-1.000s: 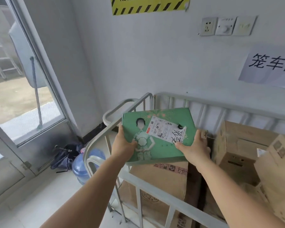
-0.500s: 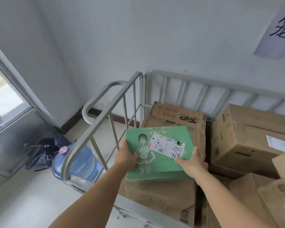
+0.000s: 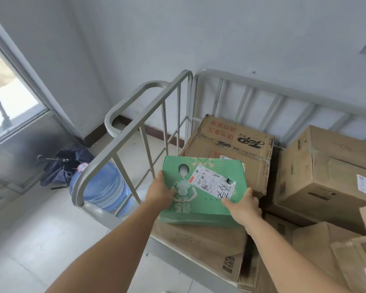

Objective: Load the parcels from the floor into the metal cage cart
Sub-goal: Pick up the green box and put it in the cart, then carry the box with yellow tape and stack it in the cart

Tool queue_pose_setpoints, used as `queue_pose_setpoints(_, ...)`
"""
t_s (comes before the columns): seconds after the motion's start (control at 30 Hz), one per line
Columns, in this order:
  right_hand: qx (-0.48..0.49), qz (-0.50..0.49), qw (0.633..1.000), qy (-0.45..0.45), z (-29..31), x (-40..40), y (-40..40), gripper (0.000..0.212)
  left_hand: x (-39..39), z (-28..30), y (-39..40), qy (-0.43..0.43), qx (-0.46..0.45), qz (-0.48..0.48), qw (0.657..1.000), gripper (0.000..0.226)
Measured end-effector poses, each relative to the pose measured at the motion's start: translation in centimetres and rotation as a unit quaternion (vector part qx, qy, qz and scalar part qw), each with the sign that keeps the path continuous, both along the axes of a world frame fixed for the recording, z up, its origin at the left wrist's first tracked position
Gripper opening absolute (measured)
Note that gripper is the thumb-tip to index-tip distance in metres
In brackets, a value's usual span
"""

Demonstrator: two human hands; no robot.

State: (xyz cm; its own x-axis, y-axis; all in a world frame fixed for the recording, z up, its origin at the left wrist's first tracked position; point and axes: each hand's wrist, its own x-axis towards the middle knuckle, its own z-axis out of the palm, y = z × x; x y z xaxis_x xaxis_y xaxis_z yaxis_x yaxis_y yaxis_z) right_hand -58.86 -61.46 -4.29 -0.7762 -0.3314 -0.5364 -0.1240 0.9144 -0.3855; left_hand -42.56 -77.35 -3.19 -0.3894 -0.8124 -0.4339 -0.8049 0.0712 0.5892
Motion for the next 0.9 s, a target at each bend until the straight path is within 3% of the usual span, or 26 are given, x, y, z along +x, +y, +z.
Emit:
queue_pose_setpoints(0.1,0.024,0.082,0.995,0.056,0.6,0.6,0.4,0.098,0.4,0.7,1.0,-0.022,-0.037,-0.026,0.999,0.059)
queue_pose_setpoints(0.27,0.008,0.247,0.959,0.140,3.1,2.3,0.2,0.090,2.8,3.3,3.0,-0.078,-0.131,-0.080,0.985,0.076)
queue_pose_setpoints(0.5,-0.088,0.419,0.885,0.181,7.6,8.7,-2.3,0.080,10.6,7.2,5.9,-0.098,-0.224,-0.023,0.969,0.072)
queue_pose_setpoints(0.67,-0.134,0.507,0.836,0.161,8.7,16.6,-3.8,0.075,18.6,8.0,8.0,-0.108,-0.231,0.076,0.964,0.071)
queue_pose_setpoints(0.9,-0.115,0.626,0.757,0.148,6.2,30.0,-4.7,0.078,33.0,4.6,12.7,-0.195,-0.154,0.189,0.950,0.073)
